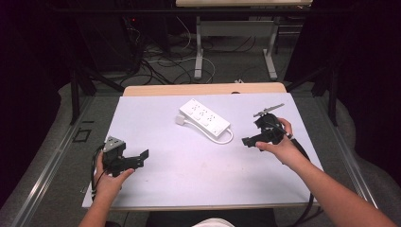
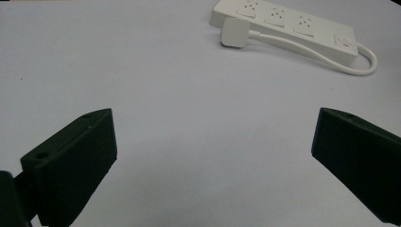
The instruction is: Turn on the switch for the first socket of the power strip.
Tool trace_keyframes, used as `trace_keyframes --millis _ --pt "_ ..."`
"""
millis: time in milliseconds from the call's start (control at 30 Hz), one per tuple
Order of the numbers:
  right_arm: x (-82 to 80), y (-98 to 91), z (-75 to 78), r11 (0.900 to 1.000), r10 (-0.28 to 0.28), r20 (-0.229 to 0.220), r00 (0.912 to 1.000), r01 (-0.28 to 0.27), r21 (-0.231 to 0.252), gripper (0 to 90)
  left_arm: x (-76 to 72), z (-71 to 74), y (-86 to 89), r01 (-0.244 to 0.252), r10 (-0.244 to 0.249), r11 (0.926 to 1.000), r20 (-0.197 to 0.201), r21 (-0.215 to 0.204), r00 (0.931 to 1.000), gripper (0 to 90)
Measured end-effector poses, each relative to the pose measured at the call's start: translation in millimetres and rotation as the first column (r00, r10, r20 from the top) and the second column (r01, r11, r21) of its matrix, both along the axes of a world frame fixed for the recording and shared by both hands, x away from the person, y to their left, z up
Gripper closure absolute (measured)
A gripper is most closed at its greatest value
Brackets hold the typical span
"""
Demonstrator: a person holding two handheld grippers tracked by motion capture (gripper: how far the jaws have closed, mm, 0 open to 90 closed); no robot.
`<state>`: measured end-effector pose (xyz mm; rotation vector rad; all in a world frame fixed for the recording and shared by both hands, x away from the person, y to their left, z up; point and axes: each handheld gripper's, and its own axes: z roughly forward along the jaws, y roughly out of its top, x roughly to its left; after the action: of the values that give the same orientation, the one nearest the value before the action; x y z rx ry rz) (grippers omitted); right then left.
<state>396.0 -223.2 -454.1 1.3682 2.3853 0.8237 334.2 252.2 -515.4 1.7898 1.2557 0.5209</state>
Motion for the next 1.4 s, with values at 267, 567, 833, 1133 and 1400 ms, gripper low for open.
trace_keyframes --millis 267,567,833,1133,1400 --pt "5.9 4.0 10.2 0.9998 0.005 -0.026 0.9997 -0.005 0.021 14.3 -0.1 0.1 -0.5 0.0 0.0 1.0 -0.002 0.003 1.0 0.7" --pt "18.8 7.0 20.6 0.9963 -0.007 -0.05 0.9987 0.011 0.085 15.0 0.2 -0.3 -1.2 0.002 -0.002 1.0 -0.002 0.005 1.0 0.7" --pt "32.0 13.2 24.5 0.992 -0.017 -0.033 0.9993 0.021 0.124 15.5 0.3 -0.4 -1.5 0.002 -0.002 1.0 -0.007 0.003 1.0 0.9" --pt "43.7 28.4 26.7 0.9882 -0.028 -0.019 0.9994 0.03 0.151 16.5 0.5 -0.8 -1.6 0.004 -0.004 1.0 -0.004 0.003 1.0 0.9" --pt "51.5 46.9 26.7 0.9862 -0.016 -0.002 0.9999 0.017 0.165 17.8 0.8 -1.1 -1.7 0.008 -0.008 1.0 -0.004 0.004 1.0 0.9"
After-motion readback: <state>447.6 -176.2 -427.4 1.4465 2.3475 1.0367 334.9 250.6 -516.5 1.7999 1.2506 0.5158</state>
